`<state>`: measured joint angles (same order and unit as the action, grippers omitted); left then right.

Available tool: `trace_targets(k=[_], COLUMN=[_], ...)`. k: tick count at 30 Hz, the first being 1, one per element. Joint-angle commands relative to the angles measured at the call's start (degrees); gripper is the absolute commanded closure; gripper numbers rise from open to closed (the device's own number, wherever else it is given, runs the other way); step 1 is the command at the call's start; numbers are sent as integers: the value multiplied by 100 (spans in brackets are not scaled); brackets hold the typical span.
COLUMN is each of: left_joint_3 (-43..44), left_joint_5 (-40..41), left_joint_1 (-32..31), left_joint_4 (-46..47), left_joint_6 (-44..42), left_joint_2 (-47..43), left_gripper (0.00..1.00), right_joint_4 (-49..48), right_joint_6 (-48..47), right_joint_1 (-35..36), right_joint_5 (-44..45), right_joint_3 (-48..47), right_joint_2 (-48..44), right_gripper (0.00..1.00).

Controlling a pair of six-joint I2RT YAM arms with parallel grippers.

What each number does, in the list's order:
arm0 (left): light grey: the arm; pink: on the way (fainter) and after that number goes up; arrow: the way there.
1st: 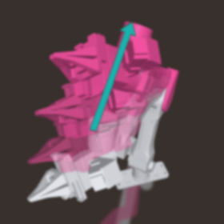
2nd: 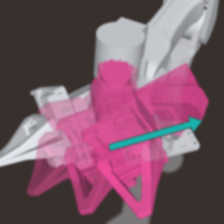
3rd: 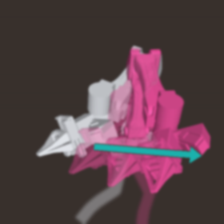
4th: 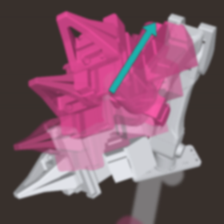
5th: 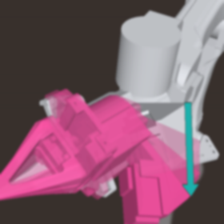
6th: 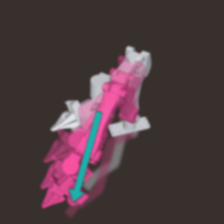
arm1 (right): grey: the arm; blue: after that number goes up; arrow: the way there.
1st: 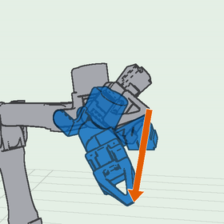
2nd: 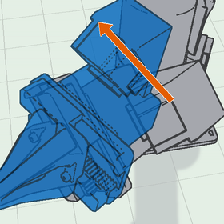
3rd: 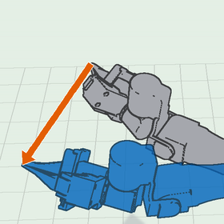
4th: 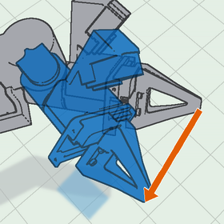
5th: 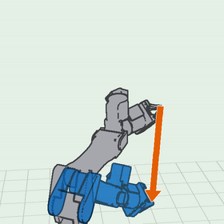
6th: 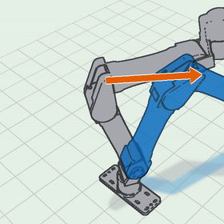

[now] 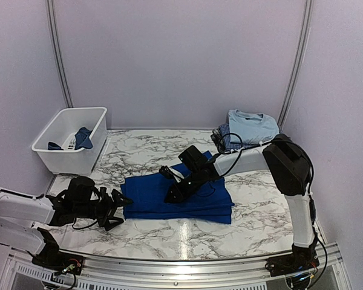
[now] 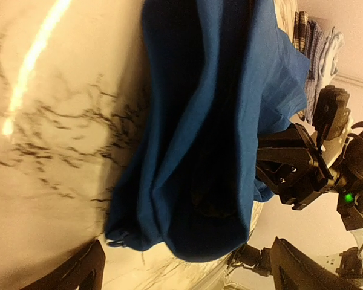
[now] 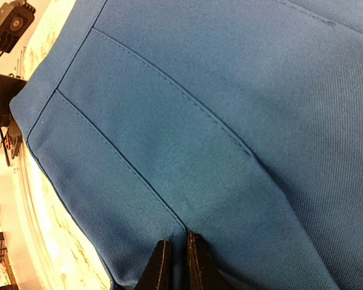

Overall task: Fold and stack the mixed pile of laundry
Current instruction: Pick up the rectangle-folded skirt from the center of the board.

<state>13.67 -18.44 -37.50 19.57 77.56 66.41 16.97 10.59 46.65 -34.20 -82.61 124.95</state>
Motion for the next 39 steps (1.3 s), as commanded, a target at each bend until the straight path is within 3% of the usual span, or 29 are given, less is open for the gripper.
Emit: trace_targets(k=[1, 11, 18, 23, 28, 31, 35, 37, 39], left_joint_3=[18, -216, -355, -24, 564, 704, 737, 724, 791], left_joint_5=[63, 788, 1144, 665, -233, -512, -375, -251, -117], left_joint_1=[-350, -370, 159, 619, 656, 639, 621, 621, 621], left_joint_4=[580, 2117, 2678, 2944, 3465, 4119, 4152, 3940, 3323], left_joint_6=[413, 1009, 865, 190, -55, 93, 61, 59, -90], left_joint_2=[825, 1756, 1827, 2216, 3162, 3566, 3346, 3120, 2802], left_gripper=[1, 1, 1, 1, 2, 9, 21, 34, 54], right_joint_4=[1083, 1115, 1216, 1295, 1381, 1437, 1475, 1476, 1477], right_joint_6=[-92, -237, -405, -525, -605, -651, -663, -655, -637], right_joint_1=[-17, -16, -8, -6, -3, -3, 1, 17, 39], right_joint_5=[692, 857, 984, 1030, 1037, 1072, 1077, 1064, 1040], right_joint_3=[353, 584, 594, 529, 394, 320, 212, 166, 109], right_joint_2=[507, 522, 594, 687, 774, 796, 837, 852, 820], right_gripper=[87, 89, 90, 90, 90, 90, 91, 90, 90])
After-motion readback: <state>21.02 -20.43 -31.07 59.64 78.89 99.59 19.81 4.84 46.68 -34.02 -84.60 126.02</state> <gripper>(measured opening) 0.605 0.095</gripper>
